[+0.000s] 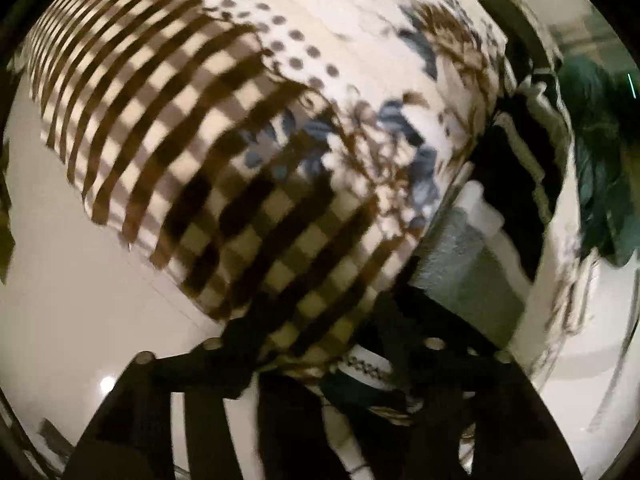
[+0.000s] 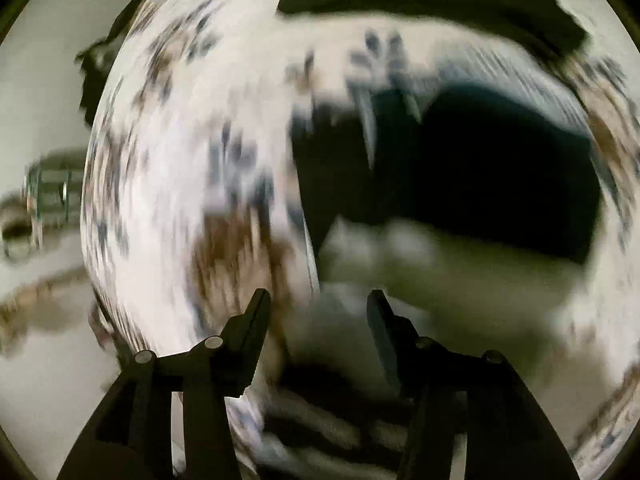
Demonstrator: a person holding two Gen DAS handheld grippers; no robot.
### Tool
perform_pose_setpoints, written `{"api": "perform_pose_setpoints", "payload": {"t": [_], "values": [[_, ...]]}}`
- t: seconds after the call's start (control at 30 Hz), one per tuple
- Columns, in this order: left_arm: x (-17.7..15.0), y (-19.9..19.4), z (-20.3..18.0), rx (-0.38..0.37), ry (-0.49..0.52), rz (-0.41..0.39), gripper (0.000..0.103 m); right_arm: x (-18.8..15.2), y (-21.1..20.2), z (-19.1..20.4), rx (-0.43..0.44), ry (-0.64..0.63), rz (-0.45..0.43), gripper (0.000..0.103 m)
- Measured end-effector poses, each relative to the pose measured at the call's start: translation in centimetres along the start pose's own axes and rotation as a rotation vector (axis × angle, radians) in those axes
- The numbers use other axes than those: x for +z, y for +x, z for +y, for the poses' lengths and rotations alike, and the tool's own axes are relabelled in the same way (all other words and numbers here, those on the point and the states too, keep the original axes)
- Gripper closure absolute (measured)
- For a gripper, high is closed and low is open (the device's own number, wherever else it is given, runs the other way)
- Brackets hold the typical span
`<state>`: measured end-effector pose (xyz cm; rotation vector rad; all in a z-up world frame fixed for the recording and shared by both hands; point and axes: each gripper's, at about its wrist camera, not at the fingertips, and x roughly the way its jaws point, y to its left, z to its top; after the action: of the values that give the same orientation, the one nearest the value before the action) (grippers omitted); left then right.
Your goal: Fold small clothes
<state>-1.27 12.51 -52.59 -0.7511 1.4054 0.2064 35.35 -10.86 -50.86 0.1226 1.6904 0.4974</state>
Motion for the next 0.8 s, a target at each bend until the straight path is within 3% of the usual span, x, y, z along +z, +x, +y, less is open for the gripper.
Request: {"api": "perform_pose_setpoints", "payload": {"t": [0.1, 0.2, 0.3, 0.43, 0.5, 0.6, 0.7, 0.8], "values": [[-0.4, -0.3, -2.0, -0.041, 0.024, 0.012, 0.045, -10.0, 0.3, -1.8, -0.020, 0.016, 0.065, 0.051], [-0.7, 1.1, -3.9, -0.144, -0.028, 0.072, 0.045, -19.9, 2.4, -4.4, -0.041, 0.080, 0.126, 0.051], [-0.6, 0.9, -4.9, -0.120, -0.029, 0.060, 0.045, -27.4, 5.7, -6.3, 0.019, 0.199, 0.174, 0.051], [-1.1, -1.6, -4.3, 0.008, 0.024, -0.008, 0.045, -33.6, 10.9, -3.8, 0.121, 0.204, 0.193, 0.051], [-1.8, -2.3, -3.3, 0.056, 0.052, 0.007, 0.045, -36.2, 12.3, -0.8, 0.187, 0.152, 0.158, 0.051], [-2.2, -1.8, -2.9, 0.092, 0.095, 0.033, 0.045, -39.2, 13.3, 1.9, 0.310, 0.122, 0.198, 0.051], [-2.3, 0.2, -3.3, 0.121, 0.149, 0.056, 0.045, -40.5, 11.0, 0.3, 0.353, 0.151, 0.124, 0.051], [-2.1, 2.5, -3.9, 0.147, 0.165, 0.084, 0.047, -40.8, 7.1, -4.8, 0.293, 0.232, 0.017, 0.051]]}}
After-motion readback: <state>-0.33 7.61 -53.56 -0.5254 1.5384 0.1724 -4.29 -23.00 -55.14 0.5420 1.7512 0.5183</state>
